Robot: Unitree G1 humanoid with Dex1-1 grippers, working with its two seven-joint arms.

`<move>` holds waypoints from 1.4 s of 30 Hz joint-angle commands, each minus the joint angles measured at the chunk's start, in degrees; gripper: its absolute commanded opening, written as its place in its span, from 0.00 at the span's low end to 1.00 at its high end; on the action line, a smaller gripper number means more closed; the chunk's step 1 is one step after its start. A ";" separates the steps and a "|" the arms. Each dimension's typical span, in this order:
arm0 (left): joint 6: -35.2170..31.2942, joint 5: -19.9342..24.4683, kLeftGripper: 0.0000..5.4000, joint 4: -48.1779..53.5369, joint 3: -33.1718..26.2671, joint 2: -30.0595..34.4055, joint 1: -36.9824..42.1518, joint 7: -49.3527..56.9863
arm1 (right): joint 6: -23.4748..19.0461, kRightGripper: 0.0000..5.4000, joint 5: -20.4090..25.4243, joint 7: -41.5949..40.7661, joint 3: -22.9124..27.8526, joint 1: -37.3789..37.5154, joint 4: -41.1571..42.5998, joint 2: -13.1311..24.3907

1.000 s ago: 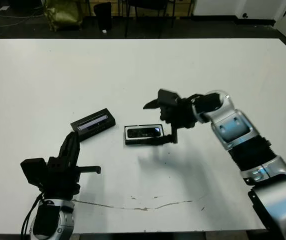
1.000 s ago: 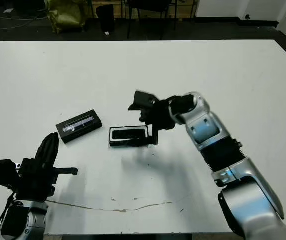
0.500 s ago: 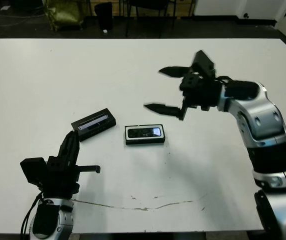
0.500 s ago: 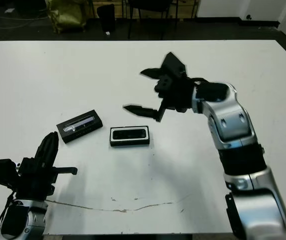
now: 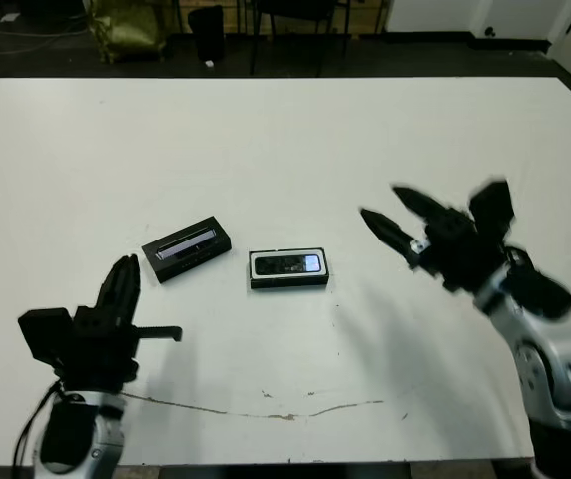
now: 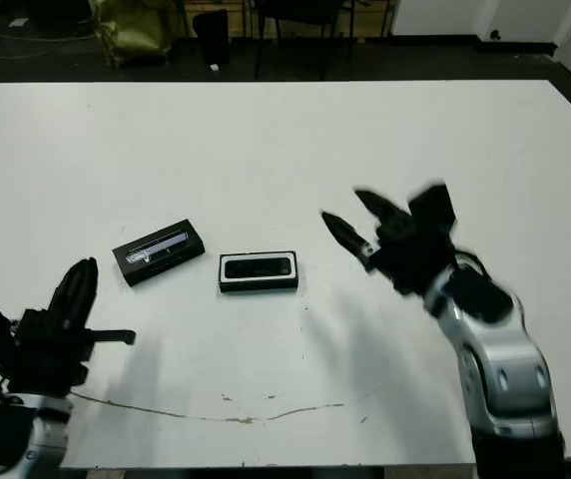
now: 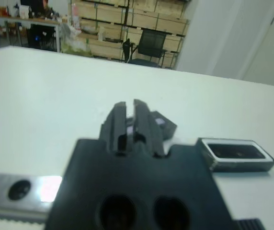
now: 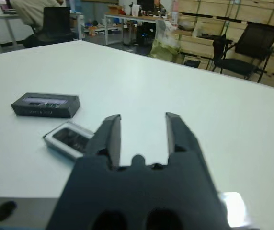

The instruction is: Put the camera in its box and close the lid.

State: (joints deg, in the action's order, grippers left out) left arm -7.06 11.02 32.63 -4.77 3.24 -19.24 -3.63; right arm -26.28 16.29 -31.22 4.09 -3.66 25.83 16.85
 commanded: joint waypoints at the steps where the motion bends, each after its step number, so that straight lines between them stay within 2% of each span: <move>1: -2.92 0.10 0.00 0.69 -2.71 4.16 1.28 -1.86 | 2.48 0.19 1.03 0.21 0.70 6.20 1.02 0.15; 5: -7.55 2.50 0.00 1.16 -6.41 10.09 5.22 -5.68 | 5.97 0.02 1.85 0.36 0.87 10.02 0.09 -0.13; 9: -15.63 6.43 0.00 -0.26 -10.16 19.27 11.38 -11.84 | 7.83 0.00 2.90 0.48 1.30 11.41 -1.68 -0.38; 12: -18.82 6.68 0.00 -2.81 -10.52 25.83 15.76 -16.51 | 8.25 0.00 3.74 0.93 1.56 11.80 -2.33 -0.40; 15: -20.41 6.92 0.07 -7.32 -9.02 31.42 20.98 -22.25 | 7.55 0.00 4.14 1.35 1.68 11.66 -1.94 0.27; 21: -19.98 6.29 0.34 -17.57 -2.01 39.63 31.44 -35.95 | 5.96 0.00 4.70 2.24 1.78 11.24 -0.95 1.05; 24: -20.07 5.90 0.47 -21.91 1.28 40.97 35.77 -40.60 | 5.20 0.00 5.11 2.84 1.65 11.05 -0.57 1.39; 31: -19.72 4.92 0.78 -29.91 5.51 40.52 41.35 -46.23 | 7.03 0.00 5.28 1.99 1.22 10.65 -1.94 1.79; 36: -14.95 4.14 1.00 -36.42 6.67 39.60 42.88 -50.15 | 7.15 0.00 5.56 1.98 1.26 10.88 -2.38 1.86; 42: -20.21 6.93 1.00 -42.03 6.46 37.88 44.17 -53.13 | 8.69 0.00 5.67 1.20 1.11 11.06 -4.06 1.65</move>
State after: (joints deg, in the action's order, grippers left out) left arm -25.42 17.67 -7.87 1.25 41.54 24.62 -56.08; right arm -17.74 21.92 -29.70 5.36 6.96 22.90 18.03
